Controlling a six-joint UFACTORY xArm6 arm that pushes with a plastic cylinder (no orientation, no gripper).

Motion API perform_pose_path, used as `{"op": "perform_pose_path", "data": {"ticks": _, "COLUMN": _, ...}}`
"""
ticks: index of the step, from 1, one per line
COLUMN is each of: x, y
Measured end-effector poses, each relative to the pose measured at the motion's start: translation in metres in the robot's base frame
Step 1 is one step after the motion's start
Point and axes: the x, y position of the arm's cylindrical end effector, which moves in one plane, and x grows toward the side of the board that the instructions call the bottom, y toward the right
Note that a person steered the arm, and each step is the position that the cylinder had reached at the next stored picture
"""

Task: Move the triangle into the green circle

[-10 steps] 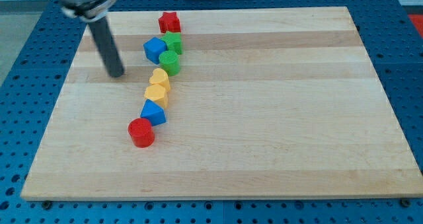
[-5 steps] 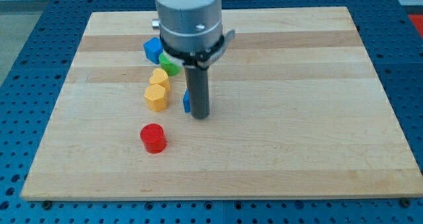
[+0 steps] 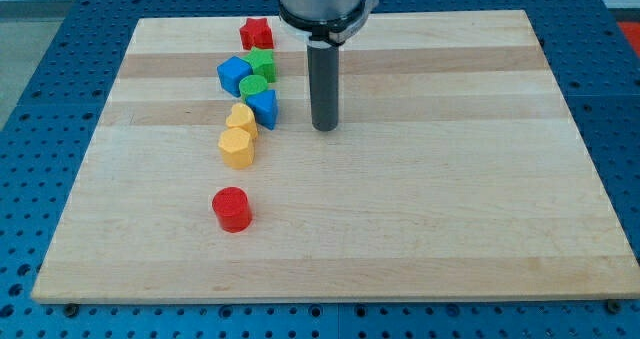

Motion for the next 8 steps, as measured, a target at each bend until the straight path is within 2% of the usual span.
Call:
{"op": "perform_pose_path", "data": {"ticks": 4, "x": 0.000, "y": -0.027}}
{"op": "perform_pose_path", "data": {"ticks": 5, "x": 0.009, "y": -0.028}}
{"op": "perform_pose_path", "data": {"ticks": 6, "x": 0.038, "y": -0.024}}
{"op": "perform_pose_path", "data": {"ticks": 7, "x": -0.052, "y": 0.046}}
{"op": "perform_pose_path", "data": {"ticks": 8, "x": -0.170, "y": 0.066}}
